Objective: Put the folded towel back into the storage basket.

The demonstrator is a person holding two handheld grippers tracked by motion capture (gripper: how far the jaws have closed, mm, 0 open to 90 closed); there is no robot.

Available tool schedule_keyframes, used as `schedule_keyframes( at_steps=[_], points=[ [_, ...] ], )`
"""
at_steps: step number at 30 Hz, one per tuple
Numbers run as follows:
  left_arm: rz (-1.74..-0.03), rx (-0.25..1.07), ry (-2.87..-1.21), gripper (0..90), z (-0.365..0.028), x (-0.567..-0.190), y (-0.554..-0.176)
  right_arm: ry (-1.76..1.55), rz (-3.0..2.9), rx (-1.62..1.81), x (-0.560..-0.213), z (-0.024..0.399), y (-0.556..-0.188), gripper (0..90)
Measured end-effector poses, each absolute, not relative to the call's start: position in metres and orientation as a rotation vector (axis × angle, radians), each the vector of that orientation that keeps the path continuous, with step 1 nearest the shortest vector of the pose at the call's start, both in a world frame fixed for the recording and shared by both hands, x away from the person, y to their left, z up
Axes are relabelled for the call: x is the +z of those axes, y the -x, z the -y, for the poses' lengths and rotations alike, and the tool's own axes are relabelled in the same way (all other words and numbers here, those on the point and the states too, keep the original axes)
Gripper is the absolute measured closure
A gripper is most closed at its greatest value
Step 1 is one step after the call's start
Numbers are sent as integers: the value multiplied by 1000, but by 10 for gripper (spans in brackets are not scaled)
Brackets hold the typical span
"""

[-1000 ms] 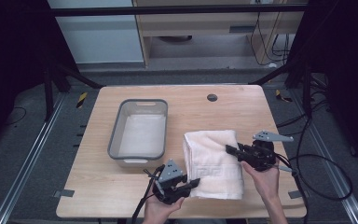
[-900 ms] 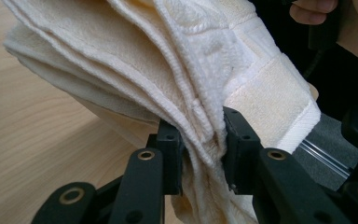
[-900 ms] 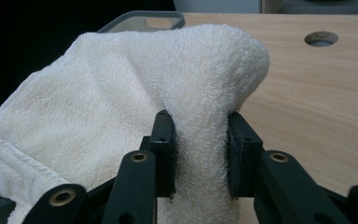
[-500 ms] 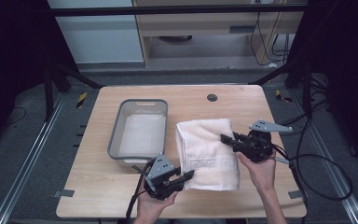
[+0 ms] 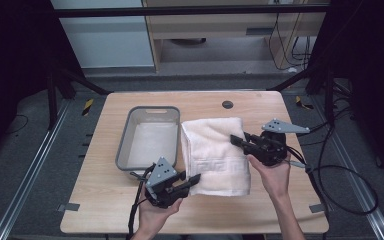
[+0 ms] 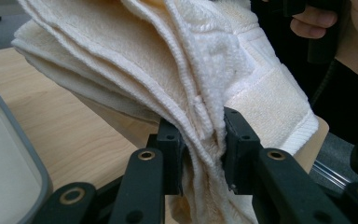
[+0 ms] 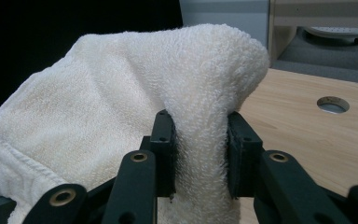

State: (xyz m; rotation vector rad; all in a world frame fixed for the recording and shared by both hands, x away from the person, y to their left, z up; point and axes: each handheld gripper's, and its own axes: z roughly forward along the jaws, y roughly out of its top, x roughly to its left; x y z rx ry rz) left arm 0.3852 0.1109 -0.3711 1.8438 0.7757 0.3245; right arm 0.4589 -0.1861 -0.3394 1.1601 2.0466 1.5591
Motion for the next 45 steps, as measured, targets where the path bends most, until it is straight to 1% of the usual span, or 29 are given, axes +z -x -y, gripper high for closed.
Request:
schedule_keyframes(
  at_steps=[13,24,38,45],
  points=[
    [-775,365,-1820,707,-121,-354,-390,-1117,-2019,1574,-317,173,-465,686],
    [-787,396,-1797,707,-134,-344,-393,-1086,-2001,1586,-307,161,-469,686],
    [-815,433,-1771,707,-153,-334,-398,-1042,-1994,1591,-294,138,-478,685],
    [-820,467,-1760,707,-164,-323,-401,-1013,-1982,1600,-281,125,-482,685]
  ],
)
